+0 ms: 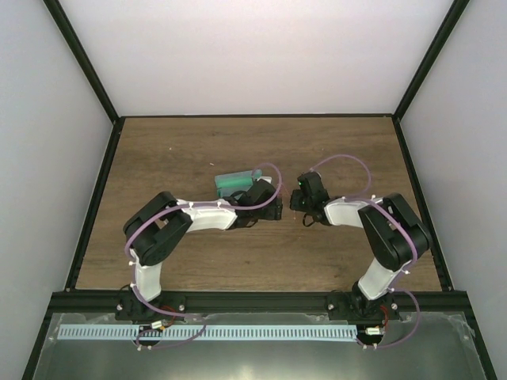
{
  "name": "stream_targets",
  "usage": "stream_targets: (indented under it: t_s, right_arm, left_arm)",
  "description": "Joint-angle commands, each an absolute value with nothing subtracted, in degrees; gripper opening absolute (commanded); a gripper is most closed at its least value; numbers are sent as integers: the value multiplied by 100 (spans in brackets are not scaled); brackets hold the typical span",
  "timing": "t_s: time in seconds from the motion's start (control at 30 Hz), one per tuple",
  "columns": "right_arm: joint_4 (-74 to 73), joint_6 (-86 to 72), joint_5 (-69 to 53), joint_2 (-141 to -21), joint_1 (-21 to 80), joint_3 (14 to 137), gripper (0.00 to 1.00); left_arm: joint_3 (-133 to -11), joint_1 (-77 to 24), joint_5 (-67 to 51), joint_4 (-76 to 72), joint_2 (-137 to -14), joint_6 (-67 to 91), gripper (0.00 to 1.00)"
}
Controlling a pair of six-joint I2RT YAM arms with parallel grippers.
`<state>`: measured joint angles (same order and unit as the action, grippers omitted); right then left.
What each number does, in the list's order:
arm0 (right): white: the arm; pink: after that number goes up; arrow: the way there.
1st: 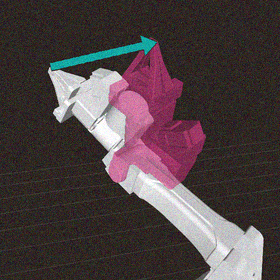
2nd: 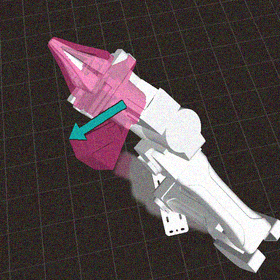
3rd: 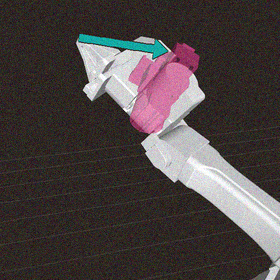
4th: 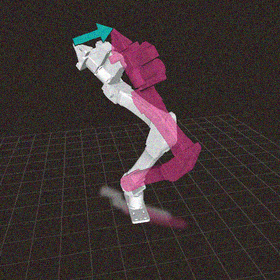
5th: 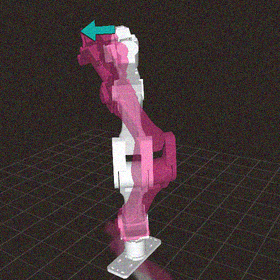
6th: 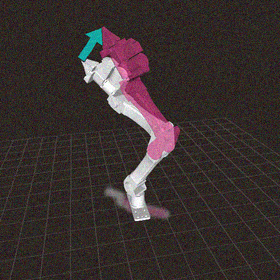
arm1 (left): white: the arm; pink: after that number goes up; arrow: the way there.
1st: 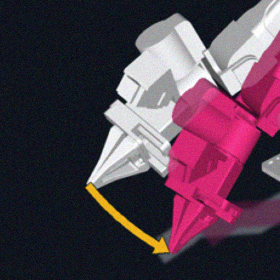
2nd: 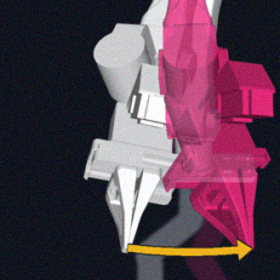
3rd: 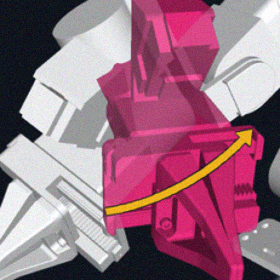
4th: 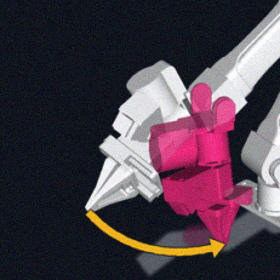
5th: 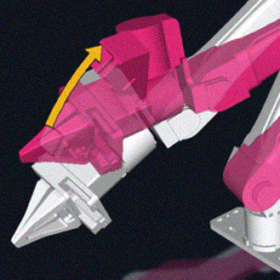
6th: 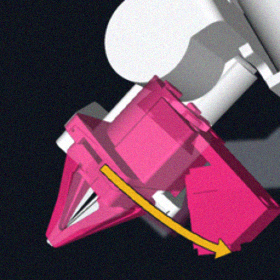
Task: Organize the sunglasses
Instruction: Fold the sunglasses at the center of the board.
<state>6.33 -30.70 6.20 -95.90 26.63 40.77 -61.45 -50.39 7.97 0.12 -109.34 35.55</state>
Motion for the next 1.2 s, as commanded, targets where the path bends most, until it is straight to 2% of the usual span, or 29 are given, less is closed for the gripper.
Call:
stream_targets:
  t_s: [0.0, 0.37, 0.63, 0.87, 1.17]
  right_arm:
    - [623, -3069, 659, -9615, 2828, 4151, 23]
    - [895, -3161, 565, -9693, 3050, 4054, 23]
    - [767, -3212, 1009, -9377, 3040, 3991, 24]
    - [825, -3258, 933, -9668, 3041, 4052, 24]
    - [853, -3247, 904, -9643, 3041, 4048, 24]
  left_arm:
    - [-6339, -5036, 575, -69, -11147, 3472, 83]
    - [-6362, -5036, 477, -73, -11117, 3448, 82]
    - [-5938, -4971, 586, -133, -10319, 3410, 82]
    - [-5642, -4957, 834, -142, -9888, 3434, 82]
    - [-5719, -4938, 944, -36, -10482, 3563, 80]
